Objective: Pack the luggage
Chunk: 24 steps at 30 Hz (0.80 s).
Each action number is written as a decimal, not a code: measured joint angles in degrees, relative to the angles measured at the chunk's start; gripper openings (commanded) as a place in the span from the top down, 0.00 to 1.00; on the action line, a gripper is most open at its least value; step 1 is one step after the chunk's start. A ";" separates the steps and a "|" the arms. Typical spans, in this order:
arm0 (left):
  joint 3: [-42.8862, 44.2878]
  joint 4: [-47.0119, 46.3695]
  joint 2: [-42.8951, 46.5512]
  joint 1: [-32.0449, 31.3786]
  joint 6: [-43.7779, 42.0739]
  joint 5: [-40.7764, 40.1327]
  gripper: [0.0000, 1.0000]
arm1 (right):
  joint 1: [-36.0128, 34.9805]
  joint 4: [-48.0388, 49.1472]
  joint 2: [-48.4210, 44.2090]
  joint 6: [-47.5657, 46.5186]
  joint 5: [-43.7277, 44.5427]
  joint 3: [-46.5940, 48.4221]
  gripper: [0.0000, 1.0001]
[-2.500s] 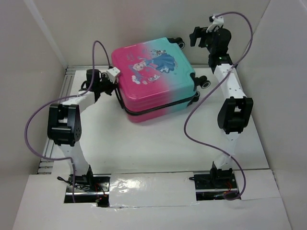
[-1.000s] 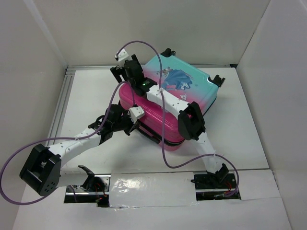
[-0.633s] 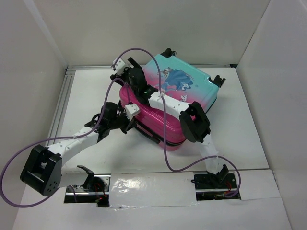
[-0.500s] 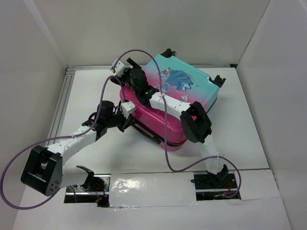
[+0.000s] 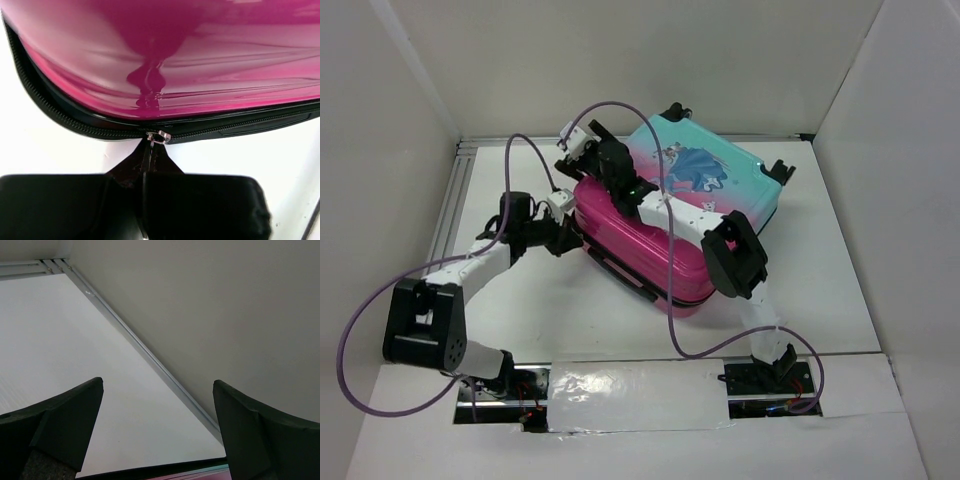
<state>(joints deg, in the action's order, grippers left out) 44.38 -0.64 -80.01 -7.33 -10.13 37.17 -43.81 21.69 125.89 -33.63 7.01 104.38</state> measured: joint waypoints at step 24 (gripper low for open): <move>32.76 12.70 -29.38 8.63 -4.81 10.56 1.00 | 3.74 -2.82 -0.74 21.29 -6.97 0.46 0.06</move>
<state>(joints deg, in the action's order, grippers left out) 77.14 12.05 -109.38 1.30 -14.94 47.72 -40.07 18.87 125.14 -12.34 0.03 104.84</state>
